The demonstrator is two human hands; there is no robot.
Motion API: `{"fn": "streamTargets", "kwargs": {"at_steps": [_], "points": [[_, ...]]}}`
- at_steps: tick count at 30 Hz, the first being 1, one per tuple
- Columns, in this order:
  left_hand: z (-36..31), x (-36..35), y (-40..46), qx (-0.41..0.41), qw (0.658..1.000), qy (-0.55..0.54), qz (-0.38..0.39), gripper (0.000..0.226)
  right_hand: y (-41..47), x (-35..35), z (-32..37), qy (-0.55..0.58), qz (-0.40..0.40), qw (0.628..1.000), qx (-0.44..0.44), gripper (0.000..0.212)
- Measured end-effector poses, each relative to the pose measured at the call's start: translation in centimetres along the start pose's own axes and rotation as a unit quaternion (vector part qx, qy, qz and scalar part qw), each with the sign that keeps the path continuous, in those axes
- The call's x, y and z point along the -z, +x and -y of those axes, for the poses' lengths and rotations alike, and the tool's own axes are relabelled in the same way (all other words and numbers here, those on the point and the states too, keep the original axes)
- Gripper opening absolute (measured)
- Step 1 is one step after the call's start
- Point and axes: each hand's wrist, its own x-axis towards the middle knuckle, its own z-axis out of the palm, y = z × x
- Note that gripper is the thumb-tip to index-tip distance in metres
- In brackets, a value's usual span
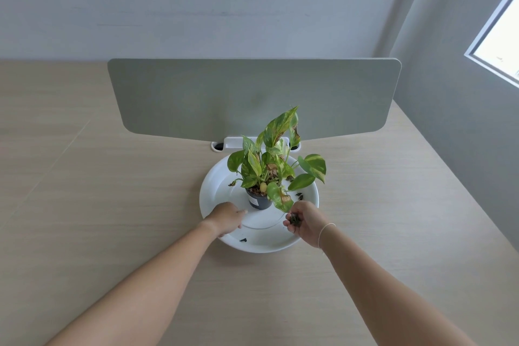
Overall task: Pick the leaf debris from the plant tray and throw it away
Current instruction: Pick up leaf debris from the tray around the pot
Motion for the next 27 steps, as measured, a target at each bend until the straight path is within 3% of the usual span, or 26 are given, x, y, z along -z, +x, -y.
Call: {"fn": "streamTargets", "kwargs": {"at_steps": [5,12,18,27], "points": [[0.0,-0.5,0.1,-0.021,0.978,0.209,0.006,0.043,0.0,-0.1,-0.1,-0.014,0.000,1.000,-0.004,0.016],[-0.8,-1.3,0.0,-0.033,0.939,0.343,0.017,0.037,0.3,0.1,0.0,-0.025,0.003,1.000,-0.006,0.017],[-1.3,-1.8,0.2,-0.051,0.919,0.391,0.028,0.026,0.7,0.0,0.0,-0.026,0.001,1.000,-0.012,0.017],[-1.5,-2.2,0.8,-0.046,0.924,0.377,0.049,0.019,1.0,-0.1,0.1,-0.019,0.001,1.000,-0.016,0.018]]}}
